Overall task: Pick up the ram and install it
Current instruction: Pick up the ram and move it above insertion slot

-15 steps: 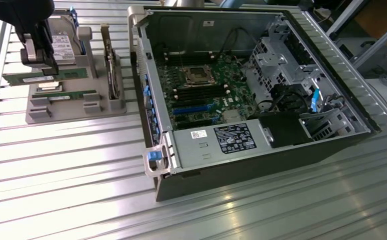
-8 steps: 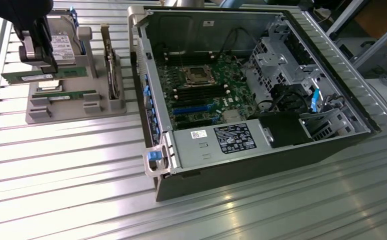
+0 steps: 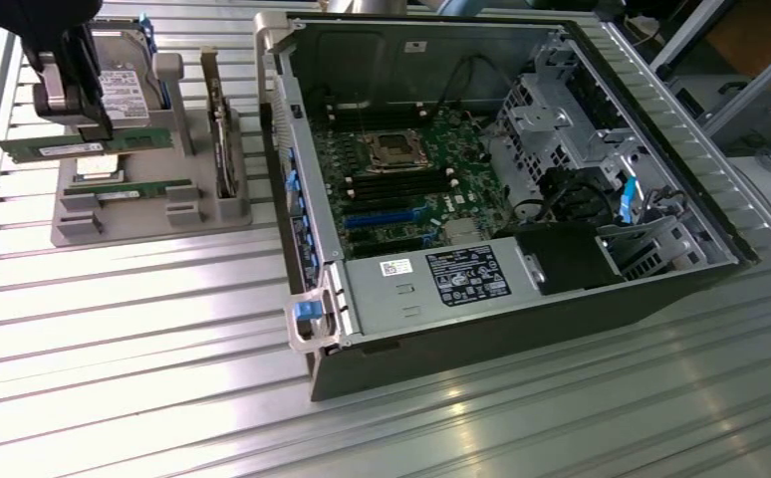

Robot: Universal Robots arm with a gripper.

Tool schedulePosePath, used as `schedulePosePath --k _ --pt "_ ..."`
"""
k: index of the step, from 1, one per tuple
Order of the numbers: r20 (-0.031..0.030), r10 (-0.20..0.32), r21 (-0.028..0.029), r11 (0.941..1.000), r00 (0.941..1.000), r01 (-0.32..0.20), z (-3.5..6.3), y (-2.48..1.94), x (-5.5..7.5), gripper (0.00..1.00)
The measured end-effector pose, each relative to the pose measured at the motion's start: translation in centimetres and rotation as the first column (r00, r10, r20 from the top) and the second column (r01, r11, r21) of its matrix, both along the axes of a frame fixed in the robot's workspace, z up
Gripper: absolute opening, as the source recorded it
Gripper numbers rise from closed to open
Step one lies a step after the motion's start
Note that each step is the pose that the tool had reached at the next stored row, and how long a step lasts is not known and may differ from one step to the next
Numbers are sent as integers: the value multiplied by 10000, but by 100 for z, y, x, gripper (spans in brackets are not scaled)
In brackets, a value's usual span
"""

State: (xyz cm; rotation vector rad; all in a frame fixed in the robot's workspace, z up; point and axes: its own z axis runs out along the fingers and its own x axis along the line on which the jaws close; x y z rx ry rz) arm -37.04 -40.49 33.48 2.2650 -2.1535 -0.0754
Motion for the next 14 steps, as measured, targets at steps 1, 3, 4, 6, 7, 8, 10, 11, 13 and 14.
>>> schedulePosePath --k 1,3,4,6,7,8,10,11,13,14 --pt "0 0 0 10000 10000 0 5 0 0 12" --pt "0 0 1 10000 10000 0 16 0 0 12" --pt "1 0 0 10000 10000 0 20 0 0 12" --pt "1 0 1 10000 10000 0 40 0 0 12" --pt "0 0 1 10000 10000 0 45 0 0 12" --pt "1 0 1 10000 10000 0 49 0 0 12" --pt "0 0 0 10000 10000 0 59 0 0 12" --pt "1 0 1 10000 10000 0 62 0 0 12" --pt "0 0 0 10000 10000 0 70 0 0 12" --pt "0 0 0 10000 10000 0 74 0 0 12"
